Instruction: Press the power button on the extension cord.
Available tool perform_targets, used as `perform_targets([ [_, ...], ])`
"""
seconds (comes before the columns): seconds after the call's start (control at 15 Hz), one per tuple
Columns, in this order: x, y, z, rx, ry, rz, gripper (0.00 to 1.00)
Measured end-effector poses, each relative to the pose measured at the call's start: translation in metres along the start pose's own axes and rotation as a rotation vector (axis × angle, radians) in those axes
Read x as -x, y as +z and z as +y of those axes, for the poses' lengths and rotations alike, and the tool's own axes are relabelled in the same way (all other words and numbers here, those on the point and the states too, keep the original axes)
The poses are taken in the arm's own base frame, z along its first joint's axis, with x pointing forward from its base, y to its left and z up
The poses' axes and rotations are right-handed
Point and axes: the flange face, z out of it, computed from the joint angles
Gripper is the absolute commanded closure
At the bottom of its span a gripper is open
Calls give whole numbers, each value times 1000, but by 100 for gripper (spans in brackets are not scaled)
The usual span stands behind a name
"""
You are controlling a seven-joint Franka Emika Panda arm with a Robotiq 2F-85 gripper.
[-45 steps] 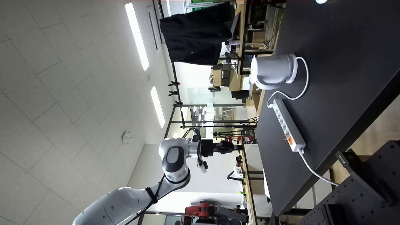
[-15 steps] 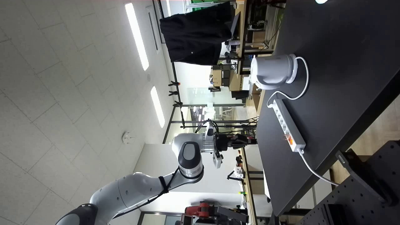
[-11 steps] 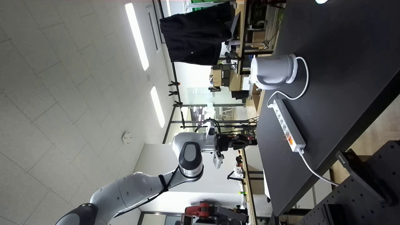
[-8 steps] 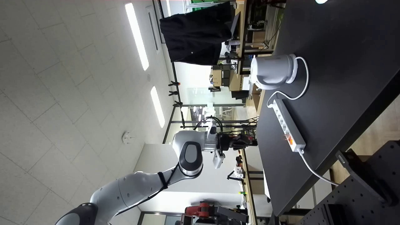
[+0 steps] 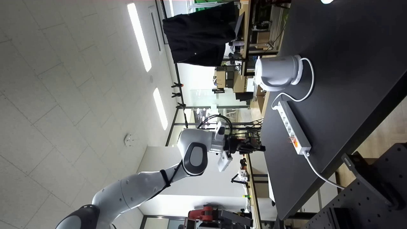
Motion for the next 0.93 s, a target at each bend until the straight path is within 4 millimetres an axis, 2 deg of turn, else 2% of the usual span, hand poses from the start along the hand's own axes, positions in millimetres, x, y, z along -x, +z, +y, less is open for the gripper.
perform_targets([
  [0.53, -1, 10, 11, -26, -11, 19, 100],
  [0.93, -11, 33, 16, 36, -16, 75, 100],
])
